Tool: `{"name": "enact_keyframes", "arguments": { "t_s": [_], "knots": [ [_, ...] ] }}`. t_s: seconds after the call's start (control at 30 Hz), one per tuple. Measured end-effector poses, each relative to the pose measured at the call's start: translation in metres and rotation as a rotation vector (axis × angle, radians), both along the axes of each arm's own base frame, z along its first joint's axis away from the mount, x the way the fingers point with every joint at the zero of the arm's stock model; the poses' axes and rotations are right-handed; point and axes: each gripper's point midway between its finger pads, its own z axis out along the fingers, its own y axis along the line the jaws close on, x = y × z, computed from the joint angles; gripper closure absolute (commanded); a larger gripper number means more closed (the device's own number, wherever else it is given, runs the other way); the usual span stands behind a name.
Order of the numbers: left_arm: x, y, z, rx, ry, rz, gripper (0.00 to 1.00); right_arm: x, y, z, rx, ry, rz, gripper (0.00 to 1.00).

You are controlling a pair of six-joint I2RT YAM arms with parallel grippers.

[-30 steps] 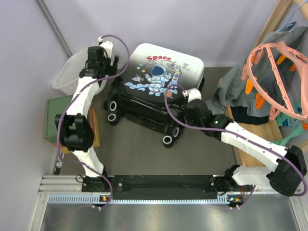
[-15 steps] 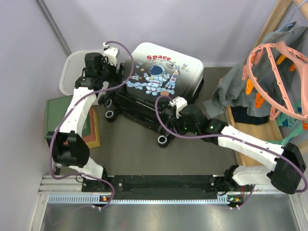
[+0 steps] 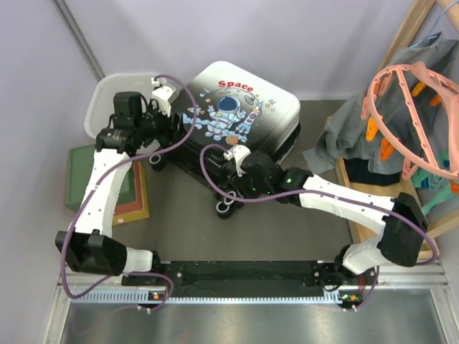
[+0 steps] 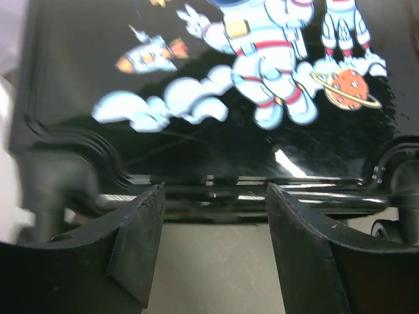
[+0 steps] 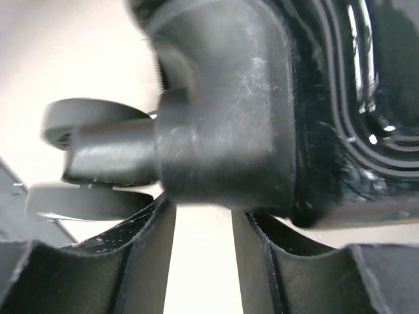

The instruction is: Open, take out, and arrange the luggage

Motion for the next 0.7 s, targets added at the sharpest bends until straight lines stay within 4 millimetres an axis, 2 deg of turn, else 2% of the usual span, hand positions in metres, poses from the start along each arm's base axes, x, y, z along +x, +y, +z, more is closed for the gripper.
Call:
{"name": "enact_keyframes", "arguments": {
  "t_s": [0.1,0.17,0.2,0.27,0.33,0.43,0.53,0.6,0.7],
  "knots": [
    [-0.008,0.006,-0.009,0.012,0.038,-0.002,0.34,-0.003,0.014,0.013,0.029,-0.008,0.045,0.52],
    [-0.014,0.013,-0.019,0.022,0.074,0.004,0.36,-0.003,0.011,0.025,0.046,-0.014,0.056,0.47],
    [-0.017,0.017,-0.025,0.028,0.092,0.006,0.36,-0.002,0.007,0.033,0.057,-0.013,0.061,0.46],
    [-0.026,0.023,-0.038,0.042,0.134,0.000,0.34,0.006,-0.005,0.061,0.097,-0.029,0.053,0.43],
    [-0.037,0.025,-0.051,0.052,0.172,-0.036,0.33,0.024,-0.022,0.096,0.144,-0.085,0.009,0.46],
    [-0.053,0.017,-0.069,0.032,0.225,-0.106,0.32,0.057,-0.058,0.130,0.218,-0.136,-0.112,0.45],
    [-0.067,0.010,-0.089,0.000,0.287,-0.142,0.30,0.087,-0.095,0.127,0.256,-0.114,-0.289,0.40],
    [-0.073,0.007,-0.099,-0.017,0.321,-0.153,0.28,0.101,-0.115,0.107,0.251,-0.064,-0.409,0.39],
    [-0.077,0.002,-0.098,-0.042,0.323,-0.183,0.22,0.118,-0.127,0.076,0.240,0.018,-0.544,0.39]
  ]
}}
